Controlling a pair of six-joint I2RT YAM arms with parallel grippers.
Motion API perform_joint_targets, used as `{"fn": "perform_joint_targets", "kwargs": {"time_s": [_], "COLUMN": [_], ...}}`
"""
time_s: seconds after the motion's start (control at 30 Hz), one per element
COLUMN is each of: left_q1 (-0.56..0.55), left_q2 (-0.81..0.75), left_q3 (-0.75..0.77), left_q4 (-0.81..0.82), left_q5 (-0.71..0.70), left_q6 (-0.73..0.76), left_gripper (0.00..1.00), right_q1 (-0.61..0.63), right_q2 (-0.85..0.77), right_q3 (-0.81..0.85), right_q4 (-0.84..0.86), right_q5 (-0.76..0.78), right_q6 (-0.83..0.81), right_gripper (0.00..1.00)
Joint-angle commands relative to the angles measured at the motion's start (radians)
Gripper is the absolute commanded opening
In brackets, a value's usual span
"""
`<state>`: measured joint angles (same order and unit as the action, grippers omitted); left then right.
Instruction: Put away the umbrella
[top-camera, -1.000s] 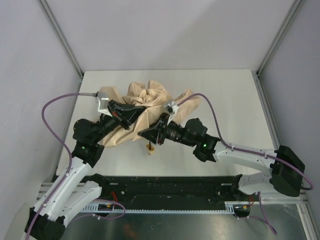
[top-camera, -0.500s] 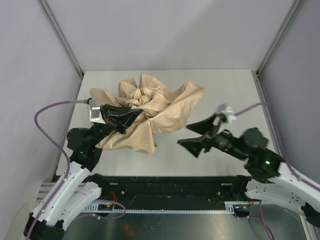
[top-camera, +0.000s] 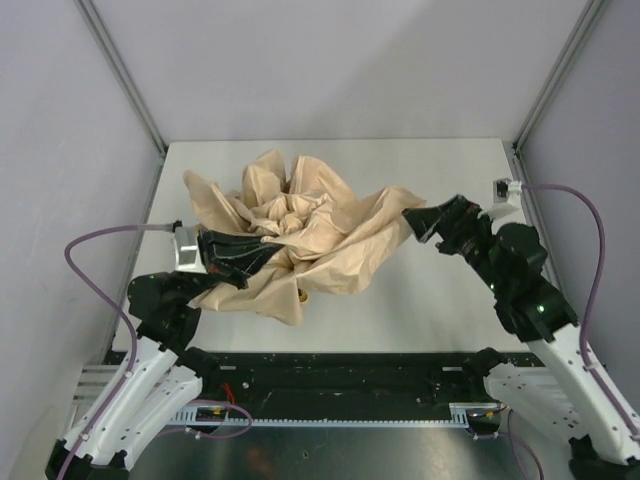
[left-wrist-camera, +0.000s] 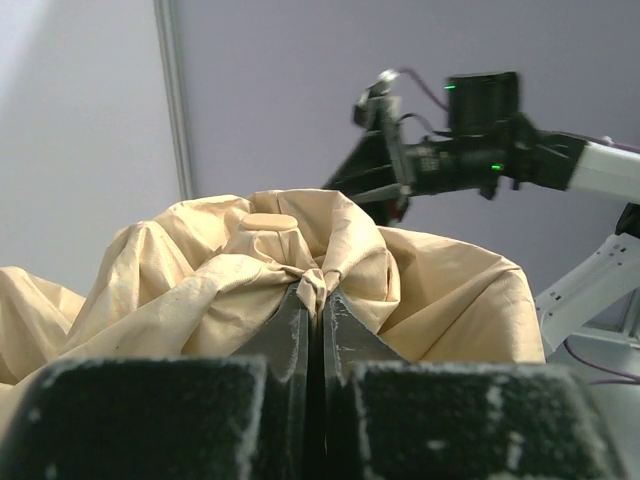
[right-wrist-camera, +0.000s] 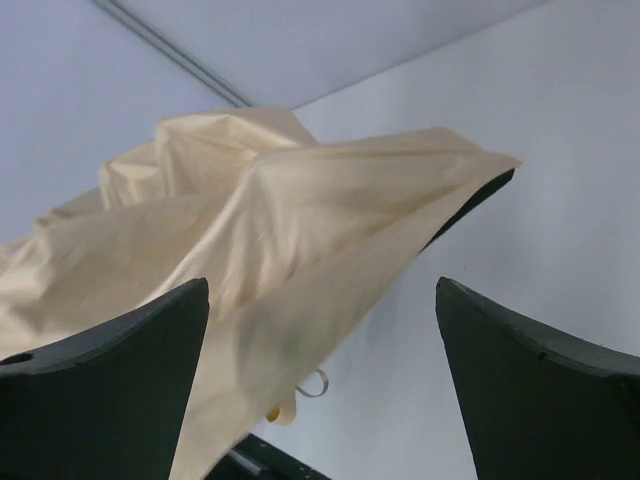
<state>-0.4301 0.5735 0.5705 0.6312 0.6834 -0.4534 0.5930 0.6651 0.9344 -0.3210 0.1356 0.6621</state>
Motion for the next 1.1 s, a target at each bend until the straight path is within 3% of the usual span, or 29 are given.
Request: {"fn": "perform_joint_targets", "kwargs": {"time_s": [0.0, 0.1, 0.2, 0.3, 0.4, 0.53, 0.6, 0.73, 0.83, 0.97, 1.07], "left_q1": [-0.006, -0.007, -0.007, -0.007, -0.007, -0.007, -0.007, -0.006, -0.006, -0.004, -0.001], "left_q2": [-0.028, -0.023, -0.027, -0.033, -0.033, -0.015, -0.017, 0.0, 0.039, 0.122, 0.163], "left_q3": [0.016, 0.02, 0.013, 0.0, -0.021, -0.036, -0.053, -0.091, -0.118, -0.116, -0.089], "left_q4": [0.121, 0.121, 0.121, 0.12, 0.158, 0.236, 0.273, 0.37, 0.494, 0.664, 0.693], "left_q5": [0.067, 0.072, 0.008, -0.131, -0.276, -0.336, -0.391, -0.469, -0.445, -0.267, -0.114], "left_q6": [0.069, 0.079, 0.089, 0.071, 0.009, -0.058, -0.107, -0.246, -0.337, -0.374, -0.342], "left_gripper": [0.0, 0.0, 0.0, 0.0, 0.0, 0.0, 0.0, 0.0, 0.0, 0.0, 0.0], "right_q1": [-0.239, -0.302, -0.25, -0.146, -0.037, 0.086, 0.145, 0.244, 0.29, 0.284, 0.253], "right_q2": [0.081, 0.137, 0.136, 0.109, 0.107, 0.141, 0.167, 0.251, 0.353, 0.414, 0.333], "right_q3": [-0.004, -0.047, -0.123, -0.204, -0.268, -0.335, -0.397, -0.513, -0.546, -0.53, -0.488], "right_q4": [0.097, 0.288, 0.485, 0.596, 0.648, 0.765, 0.933, 1.265, 1.396, 1.342, 1.057], "right_q5": [-0.475, -0.705, -0.79, -0.759, -0.675, -0.575, -0.559, -0.537, -0.551, -0.58, -0.537], "right_q6": [0.215, 0.29, 0.349, 0.34, 0.302, 0.275, 0.272, 0.262, 0.271, 0.285, 0.199], "right_gripper": [0.97, 0.85, 0.8, 0.7, 0.49, 0.15, 0.09, 0.03, 0.03, 0.26, 0.48]}}
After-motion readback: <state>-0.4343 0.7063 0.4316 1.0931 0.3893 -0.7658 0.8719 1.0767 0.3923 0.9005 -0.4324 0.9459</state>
